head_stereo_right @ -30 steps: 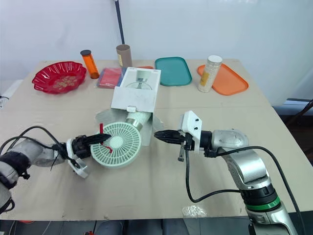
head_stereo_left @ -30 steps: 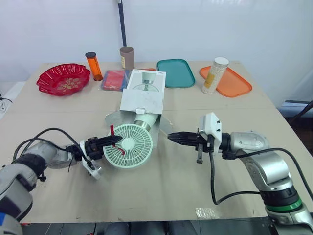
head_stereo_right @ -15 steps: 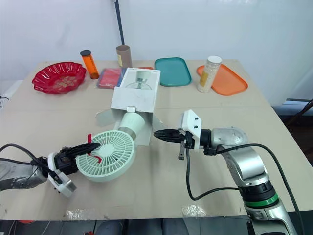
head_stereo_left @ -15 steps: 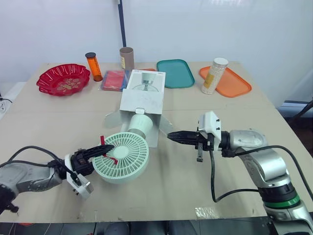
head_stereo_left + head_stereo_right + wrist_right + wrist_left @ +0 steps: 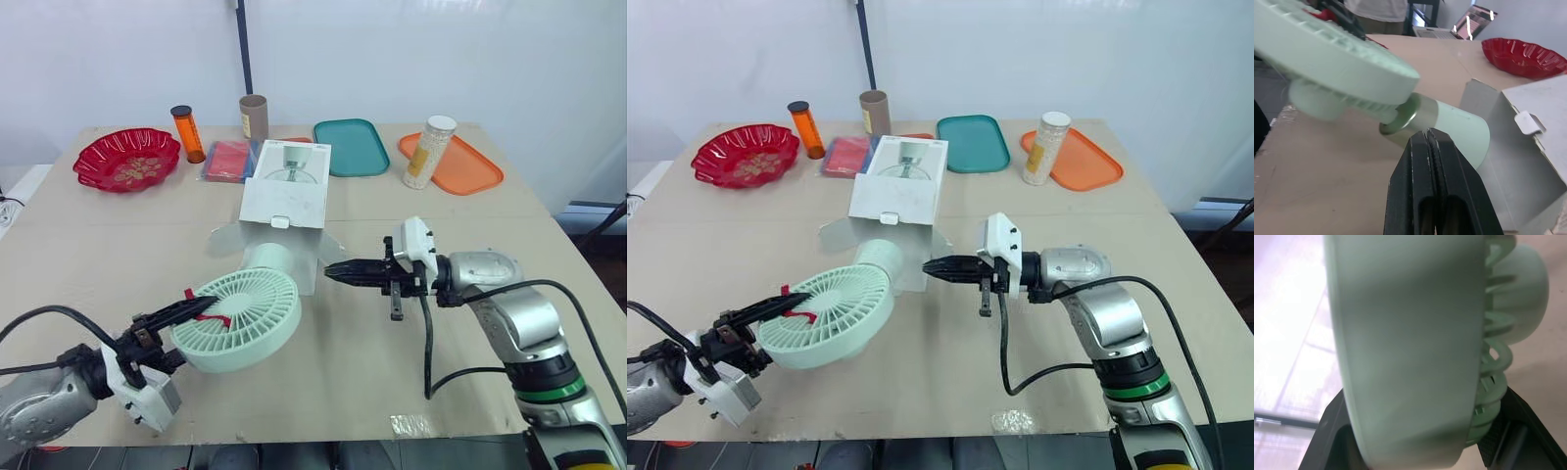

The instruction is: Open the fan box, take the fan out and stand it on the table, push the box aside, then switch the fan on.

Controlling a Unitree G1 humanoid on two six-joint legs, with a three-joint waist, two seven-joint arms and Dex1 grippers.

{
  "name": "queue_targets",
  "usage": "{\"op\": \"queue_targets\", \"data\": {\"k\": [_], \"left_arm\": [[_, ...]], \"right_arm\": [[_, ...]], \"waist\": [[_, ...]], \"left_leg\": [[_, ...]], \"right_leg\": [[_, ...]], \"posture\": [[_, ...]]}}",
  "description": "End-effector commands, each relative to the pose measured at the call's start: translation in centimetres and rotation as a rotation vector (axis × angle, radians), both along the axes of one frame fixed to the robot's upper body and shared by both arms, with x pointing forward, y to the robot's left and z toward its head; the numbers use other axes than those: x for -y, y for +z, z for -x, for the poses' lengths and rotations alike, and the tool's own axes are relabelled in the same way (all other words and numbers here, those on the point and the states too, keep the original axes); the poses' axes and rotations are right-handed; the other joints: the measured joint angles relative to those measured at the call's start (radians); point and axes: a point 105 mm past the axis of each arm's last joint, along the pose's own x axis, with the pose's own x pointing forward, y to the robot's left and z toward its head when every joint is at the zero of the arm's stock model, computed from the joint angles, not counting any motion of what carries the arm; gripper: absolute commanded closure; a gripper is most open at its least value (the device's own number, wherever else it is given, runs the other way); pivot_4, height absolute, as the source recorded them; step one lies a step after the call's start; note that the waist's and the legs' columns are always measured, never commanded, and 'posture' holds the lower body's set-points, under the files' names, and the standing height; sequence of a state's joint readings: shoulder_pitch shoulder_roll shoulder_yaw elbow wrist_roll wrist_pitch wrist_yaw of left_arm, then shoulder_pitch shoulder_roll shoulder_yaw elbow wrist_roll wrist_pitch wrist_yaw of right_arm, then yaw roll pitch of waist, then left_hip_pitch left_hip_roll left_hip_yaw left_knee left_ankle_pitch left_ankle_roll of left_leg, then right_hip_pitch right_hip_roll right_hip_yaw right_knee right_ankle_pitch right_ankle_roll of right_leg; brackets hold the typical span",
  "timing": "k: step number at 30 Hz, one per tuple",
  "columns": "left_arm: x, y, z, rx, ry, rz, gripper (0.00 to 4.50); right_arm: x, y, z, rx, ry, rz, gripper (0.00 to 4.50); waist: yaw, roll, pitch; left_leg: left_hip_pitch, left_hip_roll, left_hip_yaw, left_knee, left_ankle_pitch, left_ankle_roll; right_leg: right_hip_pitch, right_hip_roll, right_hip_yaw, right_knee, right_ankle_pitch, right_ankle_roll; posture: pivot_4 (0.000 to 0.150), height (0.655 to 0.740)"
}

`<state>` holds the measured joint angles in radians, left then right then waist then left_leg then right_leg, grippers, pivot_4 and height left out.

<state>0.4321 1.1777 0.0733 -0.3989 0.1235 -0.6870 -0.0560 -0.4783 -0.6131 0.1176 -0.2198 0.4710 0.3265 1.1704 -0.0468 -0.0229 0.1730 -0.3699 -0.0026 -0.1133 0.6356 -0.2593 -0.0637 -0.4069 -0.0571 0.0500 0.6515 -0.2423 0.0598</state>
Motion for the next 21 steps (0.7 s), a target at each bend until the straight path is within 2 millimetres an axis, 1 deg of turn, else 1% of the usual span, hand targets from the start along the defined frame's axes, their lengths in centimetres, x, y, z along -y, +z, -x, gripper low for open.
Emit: {"op": "queue_targets", "data": {"k": [1, 6, 8, 11, 14, 17, 21], "left_arm": [[-0.1, 3.5, 0.0, 0.023, 0.074, 0.107, 2.52], [-1.4, 4.9, -0.5, -0.025, 0.184, 0.155, 2.52], [-1.8, 4.9, -0.5, -0.057, 0.218, 0.177, 2.52], [-1.9, 4.6, 0.1, -0.125, 0.239, 0.204, 2.52], [-2.3, 5.0, 0.3, -0.141, 0.272, 0.230, 2.52], [-3.4, 6.7, -0.3, -0.094, 0.325, 0.298, 2.52], [-3.9, 8.3, -0.6, -0.101, 0.351, 0.405, 2.52]], "right_arm": [[0.1, 1.4, 0.5, 0.039, 0.049, -0.033, 4.50], [-0.2, 1.4, 0.3, 0.030, 0.066, -0.044, 4.50], [-0.5, 1.3, 0.0, 0.028, 0.072, -0.046, 4.50], [-0.9, 1.4, -0.2, 0.028, 0.086, -0.051, 4.50], [-1.3, 1.7, -0.4, 0.025, 0.104, -0.066, 4.50], [-1.6, 1.6, -0.6, 0.026, 0.112, -0.065, 4.50], [-2.2, 1.4, -0.9, 0.028, 0.119, -0.066, 4.50]], "waist": [[0.000, 0.000, 0.000], [0.000, 0.000, 0.000], [-0.001, 0.000, 0.000], [-0.002, 0.000, 0.000], [-0.001, 0.000, 0.000], [0.000, 0.000, 0.000], [0.000, 0.000, 0.000]], "left_leg": [[0.000, 0.000, 0.000, 0.000, 0.000, 0.000], [0.001, 0.000, 0.000, 0.000, 0.000, 0.000], [0.001, 0.000, 0.000, 0.000, 0.000, 0.000], [0.000, 0.001, 0.000, 0.000, -0.001, 0.001], [0.000, 0.001, 0.000, 0.000, -0.001, 0.002], [0.001, 0.001, 0.000, 0.001, -0.001, 0.002], [0.000, 0.001, 0.000, 0.001, -0.001, 0.002]], "right_leg": [[0.000, 0.000, 0.000, 0.000, 0.000, 0.000], [0.001, 0.001, 0.000, 0.000, 0.000, 0.000], [0.001, 0.001, 0.000, 0.000, 0.000, 0.000], [0.000, 0.001, 0.000, -0.001, 0.000, -0.001], [0.000, 0.001, 0.000, -0.001, 0.000, -0.001], [0.001, 0.001, 0.000, -0.001, 0.000, -0.001], [0.001, 0.002, 0.001, -0.001, 0.000, -0.001]], "posture": [[0.150, 0.7400], [0.150, 0.7400], [0.150, 0.7400], [0.150, 0.7400], [0.150, 0.7400], [0.150, 0.7400], [0.150, 0.7400]]}}
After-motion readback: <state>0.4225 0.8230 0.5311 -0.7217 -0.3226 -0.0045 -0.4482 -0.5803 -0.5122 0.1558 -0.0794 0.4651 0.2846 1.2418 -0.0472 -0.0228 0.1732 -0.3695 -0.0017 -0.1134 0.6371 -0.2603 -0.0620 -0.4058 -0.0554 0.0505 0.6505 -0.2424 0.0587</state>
